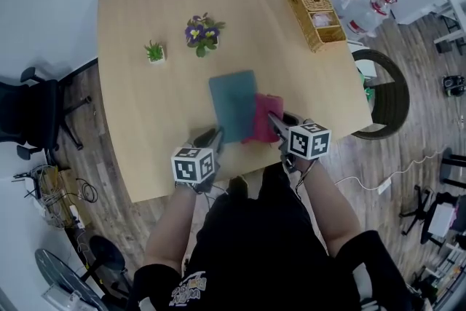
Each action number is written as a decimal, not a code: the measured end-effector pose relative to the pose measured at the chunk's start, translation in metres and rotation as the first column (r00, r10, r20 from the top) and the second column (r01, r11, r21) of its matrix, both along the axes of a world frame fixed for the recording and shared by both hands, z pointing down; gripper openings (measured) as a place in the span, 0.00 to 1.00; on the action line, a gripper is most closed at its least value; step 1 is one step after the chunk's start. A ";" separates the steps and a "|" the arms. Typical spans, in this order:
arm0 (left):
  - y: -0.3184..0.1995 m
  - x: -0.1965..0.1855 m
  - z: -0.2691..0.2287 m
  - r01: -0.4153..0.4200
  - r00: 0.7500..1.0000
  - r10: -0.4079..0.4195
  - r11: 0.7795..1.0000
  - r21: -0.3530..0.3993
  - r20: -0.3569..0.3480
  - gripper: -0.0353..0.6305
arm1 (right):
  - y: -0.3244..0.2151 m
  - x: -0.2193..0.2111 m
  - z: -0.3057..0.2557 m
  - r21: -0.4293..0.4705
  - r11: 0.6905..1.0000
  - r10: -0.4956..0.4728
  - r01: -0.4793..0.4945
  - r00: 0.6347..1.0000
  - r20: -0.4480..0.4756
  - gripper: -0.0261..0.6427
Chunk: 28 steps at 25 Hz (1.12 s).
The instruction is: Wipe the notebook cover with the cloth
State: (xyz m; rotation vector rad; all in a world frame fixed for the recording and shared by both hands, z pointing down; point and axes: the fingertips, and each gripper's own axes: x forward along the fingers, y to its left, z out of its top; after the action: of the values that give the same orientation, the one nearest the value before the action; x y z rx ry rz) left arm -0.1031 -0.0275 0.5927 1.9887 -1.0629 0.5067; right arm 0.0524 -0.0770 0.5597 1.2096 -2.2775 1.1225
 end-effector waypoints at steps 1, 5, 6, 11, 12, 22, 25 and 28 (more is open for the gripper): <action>0.000 -0.001 -0.008 0.000 1.000 0.000 1.000 0.019 0.000 0.17 | 0.003 -0.001 -0.006 0.011 1.000 -0.002 0.002 1.000 0.004 0.14; 0.006 -0.005 -0.036 -0.012 1.000 0.011 0.995 0.095 0.013 0.15 | 0.017 -0.008 -0.034 0.065 0.998 -0.027 0.025 0.999 0.026 0.14; 0.008 -0.003 -0.041 -0.016 1.000 0.015 0.994 0.112 0.010 0.13 | 0.021 -0.009 -0.041 0.080 0.996 -0.039 0.036 0.999 0.028 0.14; 0.013 0.014 -0.069 -0.025 1.000 0.024 0.979 0.202 0.008 0.08 | 0.032 -0.010 -0.070 0.152 0.983 -0.109 0.101 0.993 0.042 0.14; 0.014 0.019 -0.075 -0.020 1.000 0.018 0.976 0.217 0.010 0.08 | 0.035 -0.008 -0.074 0.162 0.980 -0.123 0.114 0.991 0.048 0.14; 0.055 0.074 -0.125 0.135 0.989 -0.144 0.943 0.304 0.008 0.07 | 0.069 0.017 -0.112 0.290 0.907 -0.336 0.305 0.940 0.062 0.14; 0.075 0.099 -0.143 0.199 0.976 -0.217 0.912 0.358 0.011 0.07 | 0.084 0.037 -0.125 0.328 0.880 -0.389 0.345 0.918 0.081 0.14; 0.103 0.128 -0.158 0.237 0.962 -0.271 0.888 0.394 0.031 0.07 | 0.102 0.064 -0.135 0.357 0.854 -0.435 0.377 0.895 0.096 0.14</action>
State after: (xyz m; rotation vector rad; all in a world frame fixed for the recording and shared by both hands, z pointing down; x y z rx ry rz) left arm 0.0252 0.0754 0.4347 2.1302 -1.5516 0.2526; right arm 0.1165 0.0253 0.4243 0.6820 -2.7668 0.7280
